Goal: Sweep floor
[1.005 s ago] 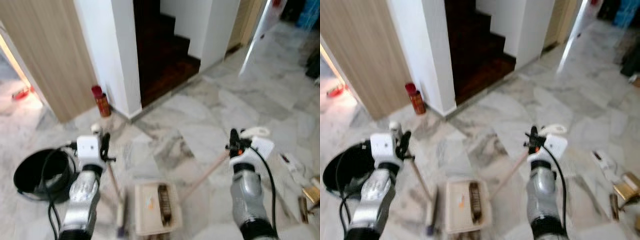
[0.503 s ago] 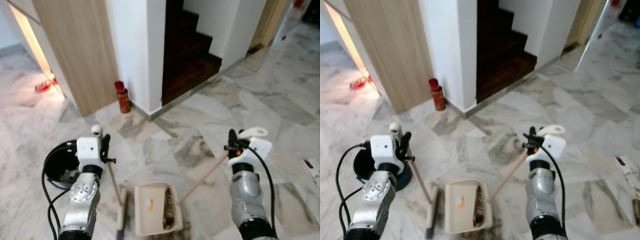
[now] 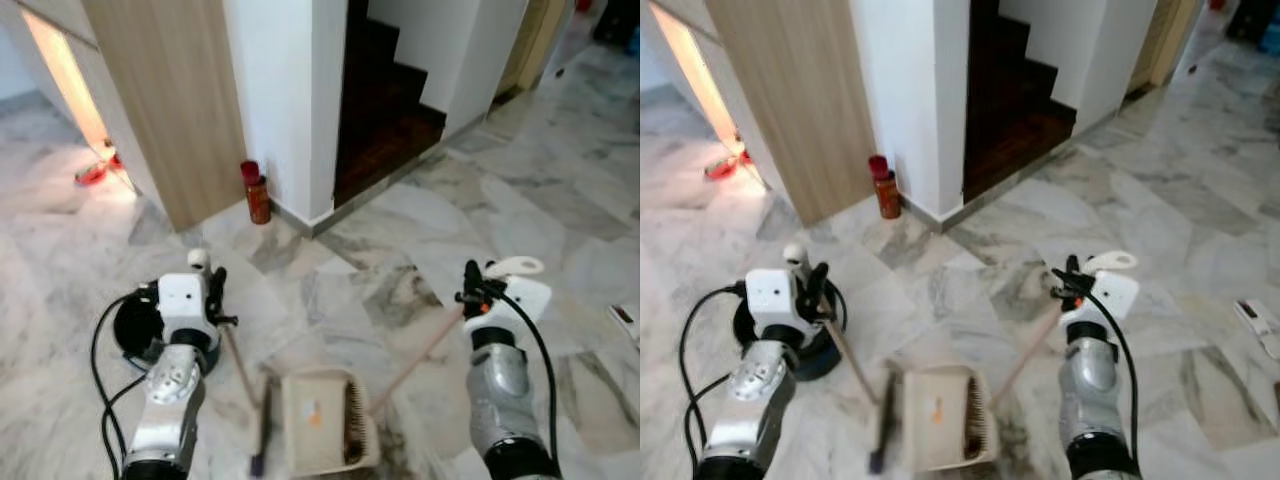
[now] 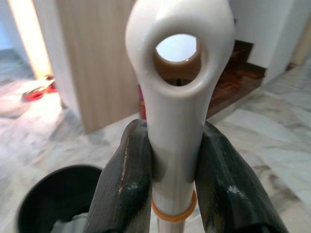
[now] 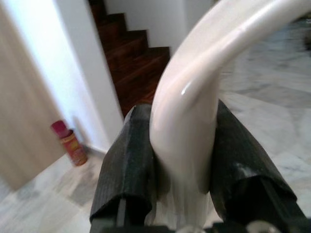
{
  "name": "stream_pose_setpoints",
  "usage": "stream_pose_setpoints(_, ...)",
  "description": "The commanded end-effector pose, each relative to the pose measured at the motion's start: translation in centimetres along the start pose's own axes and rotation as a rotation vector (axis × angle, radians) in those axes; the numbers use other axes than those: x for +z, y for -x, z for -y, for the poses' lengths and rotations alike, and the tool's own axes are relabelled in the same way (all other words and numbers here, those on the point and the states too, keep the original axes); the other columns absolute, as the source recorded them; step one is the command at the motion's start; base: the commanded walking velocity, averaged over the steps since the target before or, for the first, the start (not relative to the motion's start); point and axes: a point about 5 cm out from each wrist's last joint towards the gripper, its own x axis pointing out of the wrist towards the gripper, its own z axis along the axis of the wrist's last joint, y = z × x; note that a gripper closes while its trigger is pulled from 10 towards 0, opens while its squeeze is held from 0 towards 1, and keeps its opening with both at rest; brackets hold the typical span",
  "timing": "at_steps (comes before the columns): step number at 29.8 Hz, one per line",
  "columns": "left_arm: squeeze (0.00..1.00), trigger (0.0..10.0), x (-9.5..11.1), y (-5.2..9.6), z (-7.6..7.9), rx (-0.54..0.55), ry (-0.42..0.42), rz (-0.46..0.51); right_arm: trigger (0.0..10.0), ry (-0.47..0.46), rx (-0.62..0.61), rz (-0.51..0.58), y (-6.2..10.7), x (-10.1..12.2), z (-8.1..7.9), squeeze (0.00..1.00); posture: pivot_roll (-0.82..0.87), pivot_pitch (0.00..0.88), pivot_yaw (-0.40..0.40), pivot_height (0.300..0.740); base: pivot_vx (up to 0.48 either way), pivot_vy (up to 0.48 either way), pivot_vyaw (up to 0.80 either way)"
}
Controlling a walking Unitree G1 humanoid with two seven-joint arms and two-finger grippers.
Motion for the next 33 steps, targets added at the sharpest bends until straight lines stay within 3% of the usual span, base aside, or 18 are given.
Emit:
stream_pose_setpoints(1, 0.0, 10.0, 1.18, -0.4, 0.03, -0.007, -0.024, 0.049, 10.0, -0.032, 0.0, 0.042, -0.38, 0.81, -0.24, 0.0, 0.07, 0.0, 0.003, 0.74, 0.0, 0.292, 0.0)
stream_pose_setpoints(33, 0.0, 10.0, 1.12, -0.27, 0.5, -0.025, -0.01, 0.044, 10.0, -0.03, 0.003, 0.037, -0.47, 0.75, -0.19, 0.0, 0.08, 0.0, 0.0, 0.74, 0.0, 0.294, 0.0)
